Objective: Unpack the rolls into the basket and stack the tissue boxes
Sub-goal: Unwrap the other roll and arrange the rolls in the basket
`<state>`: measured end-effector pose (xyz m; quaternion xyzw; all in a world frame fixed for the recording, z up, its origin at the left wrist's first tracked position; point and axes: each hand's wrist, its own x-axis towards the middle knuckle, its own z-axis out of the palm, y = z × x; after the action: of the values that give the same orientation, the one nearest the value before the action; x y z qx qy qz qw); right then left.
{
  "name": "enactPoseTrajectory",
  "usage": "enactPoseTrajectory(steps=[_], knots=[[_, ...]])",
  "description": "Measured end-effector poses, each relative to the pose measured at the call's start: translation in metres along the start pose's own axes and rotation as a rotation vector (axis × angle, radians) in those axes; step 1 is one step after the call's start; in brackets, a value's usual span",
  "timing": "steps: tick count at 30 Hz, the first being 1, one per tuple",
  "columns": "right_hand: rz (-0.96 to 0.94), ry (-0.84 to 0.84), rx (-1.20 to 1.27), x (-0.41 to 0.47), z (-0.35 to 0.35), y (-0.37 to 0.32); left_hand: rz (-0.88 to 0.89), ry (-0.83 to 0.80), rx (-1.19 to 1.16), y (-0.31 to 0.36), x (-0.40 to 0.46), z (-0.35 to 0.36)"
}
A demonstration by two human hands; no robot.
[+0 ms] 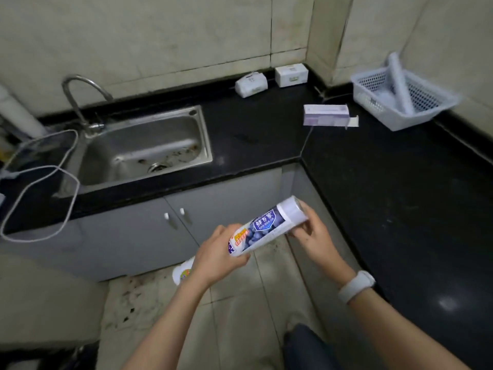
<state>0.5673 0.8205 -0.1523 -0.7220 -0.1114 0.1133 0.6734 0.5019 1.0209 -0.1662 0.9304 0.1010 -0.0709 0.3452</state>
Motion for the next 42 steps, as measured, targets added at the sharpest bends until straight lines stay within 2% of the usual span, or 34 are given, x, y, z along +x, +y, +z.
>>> enactPoseTrajectory(steps=[6, 11, 17, 20, 27, 34, 37, 39, 42], knots=[[-0.036, 0.054, 0.083, 0.097, -0.025, 0.008, 0.039, -0.05, -0.053, 0.009, 0.106, -0.002], [-0.047, 0.115, -0.018, 0.201, -0.067, 0.006, 0.104, -0.171, 0.055, 0.043, 0.215, -0.017], [0.108, 0.194, -0.034, 0.302, -0.117, 0.005, 0.193, -0.082, 0.187, 0.086, 0.321, -0.031], [0.136, 0.325, 0.059, 0.331, -0.131, 0.007, 0.272, -0.058, 0.238, 0.098, 0.358, -0.03], [0.23, 0.563, 0.294, 0.381, -0.166, 0.006, 0.499, -0.127, 0.257, 0.125, 0.442, -0.024], [0.198, 0.767, 0.24, 0.421, -0.179, -0.006, 0.624, -0.277, 0.165, 0.142, 0.514, -0.023], [0.184, 0.807, 0.222, 0.433, -0.182, -0.007, 0.585, -0.337, -0.002, 0.148, 0.541, -0.028], [0.177, 0.829, 0.21, 0.437, -0.187, -0.007, 0.499, -0.304, -0.124, 0.152, 0.561, -0.032], [0.183, 0.895, 0.201, 0.44, -0.199, -0.006, 0.402, -0.068, -0.092, 0.159, 0.593, -0.036]])
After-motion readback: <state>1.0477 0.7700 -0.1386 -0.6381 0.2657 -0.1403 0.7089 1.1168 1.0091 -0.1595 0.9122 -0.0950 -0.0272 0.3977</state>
